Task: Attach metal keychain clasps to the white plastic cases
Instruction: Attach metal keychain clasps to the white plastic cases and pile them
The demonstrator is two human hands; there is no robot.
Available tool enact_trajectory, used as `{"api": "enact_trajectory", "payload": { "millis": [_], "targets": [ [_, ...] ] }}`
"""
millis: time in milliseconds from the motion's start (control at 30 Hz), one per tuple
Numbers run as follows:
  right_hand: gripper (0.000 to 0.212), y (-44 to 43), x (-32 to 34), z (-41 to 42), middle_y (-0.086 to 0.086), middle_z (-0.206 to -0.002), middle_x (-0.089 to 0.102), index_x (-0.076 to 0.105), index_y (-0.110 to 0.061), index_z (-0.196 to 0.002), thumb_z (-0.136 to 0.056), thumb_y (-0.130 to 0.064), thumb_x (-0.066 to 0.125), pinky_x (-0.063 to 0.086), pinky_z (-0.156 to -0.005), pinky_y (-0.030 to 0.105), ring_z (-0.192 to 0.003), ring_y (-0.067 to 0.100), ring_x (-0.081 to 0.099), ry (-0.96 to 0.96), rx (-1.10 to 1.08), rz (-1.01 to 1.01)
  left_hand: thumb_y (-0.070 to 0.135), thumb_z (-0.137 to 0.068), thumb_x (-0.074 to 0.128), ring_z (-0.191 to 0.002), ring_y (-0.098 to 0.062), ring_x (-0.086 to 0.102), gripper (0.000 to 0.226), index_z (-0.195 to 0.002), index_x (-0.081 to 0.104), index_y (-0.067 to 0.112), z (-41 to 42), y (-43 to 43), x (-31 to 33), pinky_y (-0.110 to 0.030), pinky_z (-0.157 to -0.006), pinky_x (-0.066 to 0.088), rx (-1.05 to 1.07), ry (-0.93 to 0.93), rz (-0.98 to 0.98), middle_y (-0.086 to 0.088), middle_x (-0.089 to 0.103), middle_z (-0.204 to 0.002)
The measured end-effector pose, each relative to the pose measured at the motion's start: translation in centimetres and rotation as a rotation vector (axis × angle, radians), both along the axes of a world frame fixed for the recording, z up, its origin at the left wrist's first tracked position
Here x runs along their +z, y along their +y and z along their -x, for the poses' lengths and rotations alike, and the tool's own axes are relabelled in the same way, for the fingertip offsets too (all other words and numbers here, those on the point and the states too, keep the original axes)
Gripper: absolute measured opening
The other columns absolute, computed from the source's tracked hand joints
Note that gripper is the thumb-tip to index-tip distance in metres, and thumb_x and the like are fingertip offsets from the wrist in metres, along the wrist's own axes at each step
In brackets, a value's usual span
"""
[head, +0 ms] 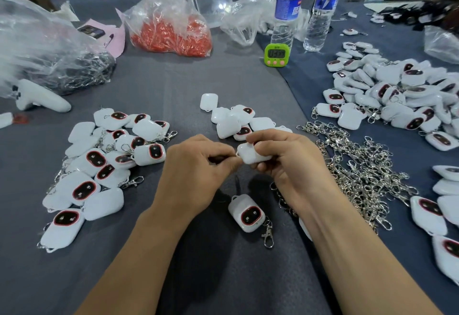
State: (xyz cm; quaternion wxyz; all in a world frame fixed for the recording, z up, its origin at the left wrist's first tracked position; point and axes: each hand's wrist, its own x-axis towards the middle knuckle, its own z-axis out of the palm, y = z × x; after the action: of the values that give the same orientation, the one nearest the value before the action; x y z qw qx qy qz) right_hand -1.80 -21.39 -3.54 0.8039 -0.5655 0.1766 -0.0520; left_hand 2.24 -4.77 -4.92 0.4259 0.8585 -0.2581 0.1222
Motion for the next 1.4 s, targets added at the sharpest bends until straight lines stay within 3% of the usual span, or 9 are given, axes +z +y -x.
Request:
{"api": "enact_trajectory", "payload": {
  "millis": [233, 467, 633, 833, 967, 1100, 1267, 1333, 1400],
  "targets": [
    [0.029, 0.0, -0.2, 0.0, 0.014, -0.082, 0.077, 0.077, -0.006, -0.082, -0.086, 0.011, 0.054, 0.048, -0.047, 0.021, -0.054, 0.020, 0.065, 0.020, 0.060, -0.123, 0.008, -0.082, 0.078, -0.063, -0.010, 0.063, 0.015, -0.083, 0.083, 0.021, -0.4, -0.1, 1.0, -0.018, -0.062, 0.052, -0.131, 0.670, 0.376, -0.006, 0.076, -0.073],
    [0.021, 0.6, -0.4, 0.4, 0.007, -0.073, 0.074, 0.079, -0.016, -0.077, -0.073, -0.001, 0.065, 0.050, -0.051, 0.027, -0.055, 0.018, 0.061, -0.149, -0.036, 0.381, 0.022, -0.081, 0.083, -0.062, -0.004, 0.064, 0.023, -0.080, 0.078, 0.045, -0.2, 0.2, 0.6, -0.015, -0.058, 0.046, -0.046, 0.291, -0.064, 0.014, 0.070, -0.065],
    [0.022, 1.4, -0.6, 0.4, 0.010, -0.078, 0.075, 0.079, -0.017, -0.081, -0.076, 0.000, 0.066, 0.055, -0.053, 0.036, -0.057, 0.021, 0.062, -0.190, -0.105, 0.394, 0.022, -0.084, 0.077, -0.067, -0.021, 0.056, 0.005, -0.082, 0.082, 0.020, 0.4, -0.4, 0.0, -0.040, -0.063, 0.048, 0.049, -0.194, -0.290, -0.002, 0.065, -0.066],
    [0.030, 0.8, 0.0, 0.0, 0.011, -0.082, 0.075, 0.076, -0.006, -0.082, -0.087, 0.014, 0.055, 0.047, -0.047, 0.022, -0.055, 0.021, 0.064, -0.084, -0.065, -0.142, 0.012, -0.084, 0.078, -0.059, -0.008, 0.061, 0.011, -0.085, 0.083, 0.022, -0.3, -0.5, 0.1, -0.022, -0.062, 0.052, -0.106, 0.557, 0.373, 0.002, 0.074, -0.069],
    [0.036, 0.6, 0.1, 0.0, 0.016, -0.083, 0.074, 0.078, -0.008, -0.075, -0.087, 0.014, 0.052, 0.045, -0.045, 0.022, -0.054, 0.021, 0.063, -0.076, -0.052, -0.244, 0.026, -0.075, 0.076, -0.057, -0.011, 0.049, 0.016, -0.087, 0.083, 0.019, -0.2, -0.9, 0.2, -0.028, -0.068, 0.044, -0.144, 0.705, 0.509, -0.005, 0.062, -0.062],
    [0.032, 0.7, -0.1, 0.2, 0.014, -0.083, 0.072, 0.077, -0.011, -0.079, -0.084, 0.014, 0.057, 0.045, -0.047, 0.024, -0.057, 0.019, 0.061, -0.161, -0.096, -0.016, 0.020, -0.083, 0.079, -0.051, -0.011, 0.051, 0.012, -0.078, 0.082, 0.031, 0.0, -0.8, 0.1, -0.028, -0.060, 0.046, -0.032, 0.464, 0.323, -0.003, 0.066, -0.057],
    [0.024, 2.1, -0.8, 0.8, -0.007, -0.071, 0.071, 0.076, -0.027, -0.079, -0.079, -0.003, 0.069, 0.050, -0.059, 0.018, -0.061, 0.007, 0.062, -0.329, -0.181, 0.780, 0.023, -0.081, 0.061, -0.062, -0.025, 0.053, 0.019, -0.070, 0.075, 0.020, 0.8, -1.0, 0.1, -0.031, -0.060, 0.027, 0.063, -0.137, -0.350, -0.002, 0.055, -0.058],
    [0.025, 2.5, -1.0, 0.9, -0.010, -0.070, 0.070, 0.076, -0.028, -0.081, -0.080, -0.004, 0.069, 0.048, -0.058, 0.011, -0.061, 0.004, 0.064, -0.343, -0.204, 0.822, 0.019, -0.073, 0.059, -0.061, -0.025, 0.048, 0.015, -0.066, 0.073, 0.018, 1.0, -1.3, 0.0, -0.029, -0.062, 0.022, 0.070, -0.269, -0.419, -0.005, 0.054, -0.056],
    [0.025, 2.4, -0.8, 0.5, -0.008, -0.071, 0.072, 0.077, -0.026, -0.083, -0.080, -0.004, 0.066, 0.055, -0.060, 0.027, -0.062, 0.010, 0.064, -0.240, -0.226, 0.672, 0.018, -0.080, 0.063, -0.062, -0.026, 0.052, 0.015, -0.071, 0.075, 0.018, 0.9, -1.4, -0.5, -0.032, -0.060, 0.024, 0.101, -0.201, -0.316, -0.008, 0.059, -0.061]
  ]
}}
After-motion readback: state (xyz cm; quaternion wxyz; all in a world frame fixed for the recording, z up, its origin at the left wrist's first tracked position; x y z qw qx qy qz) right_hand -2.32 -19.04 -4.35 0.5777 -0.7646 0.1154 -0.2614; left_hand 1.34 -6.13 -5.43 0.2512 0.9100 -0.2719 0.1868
